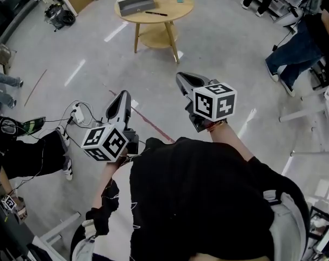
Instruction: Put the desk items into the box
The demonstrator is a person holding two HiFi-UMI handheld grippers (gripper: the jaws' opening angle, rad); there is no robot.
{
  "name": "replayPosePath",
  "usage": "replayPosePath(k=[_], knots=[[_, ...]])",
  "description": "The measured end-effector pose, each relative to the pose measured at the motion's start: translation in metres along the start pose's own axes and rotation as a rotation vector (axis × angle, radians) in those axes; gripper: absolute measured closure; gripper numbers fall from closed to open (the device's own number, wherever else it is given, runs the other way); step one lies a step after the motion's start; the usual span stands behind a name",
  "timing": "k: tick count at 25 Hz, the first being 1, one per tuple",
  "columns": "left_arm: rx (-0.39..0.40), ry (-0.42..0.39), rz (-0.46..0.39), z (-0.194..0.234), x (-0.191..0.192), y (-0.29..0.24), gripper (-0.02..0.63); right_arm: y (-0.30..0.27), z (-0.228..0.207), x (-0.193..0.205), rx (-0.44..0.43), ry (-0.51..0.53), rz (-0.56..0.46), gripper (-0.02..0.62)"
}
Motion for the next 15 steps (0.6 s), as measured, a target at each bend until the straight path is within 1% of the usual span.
replayPosePath(k=[3, 6, 8, 12, 13, 15], knots=[[-0.008, 0.012, 0.012, 0.016, 0.003, -0.002, 0.595, -0.015, 0.004, 0.009, 0.003, 0.0, 0.036, 0.591], [-0.009, 0.016, 0.022, 0.028, 0.003, -0.009, 0.595, -0.032, 0.002, 0.01, 0.008, 0.002, 0.055, 0.591], [-0.023, 0.026, 0.032, 0.038, 0.003, -0.025, 0.595, -0.052, -0.009, 0.003, 0.003, 0.003, 0.065, 0.591], [-0.062, 0.064, 0.041, 0.063, -0.003, -0.082, 0.595, -0.111, -0.04, -0.021, -0.032, 0.01, 0.091, 0.591], [-0.068, 0.061, 0.042, 0.068, -0.004, -0.088, 0.595, -0.12, -0.043, -0.021, -0.037, 0.011, 0.098, 0.59], [-0.076, 0.05, 0.045, 0.071, -0.003, -0.08, 0.595, -0.121, -0.039, -0.014, -0.039, 0.007, 0.104, 0.591]])
Point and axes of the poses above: the fingertips, and each gripper's own axes: y backward along the fingers, z to its left, x out of its underside, the point moved 6 cm from there along y, backward along the fingers, and after that the axes turned 10 degrees about -z, right-handed, at the moved point
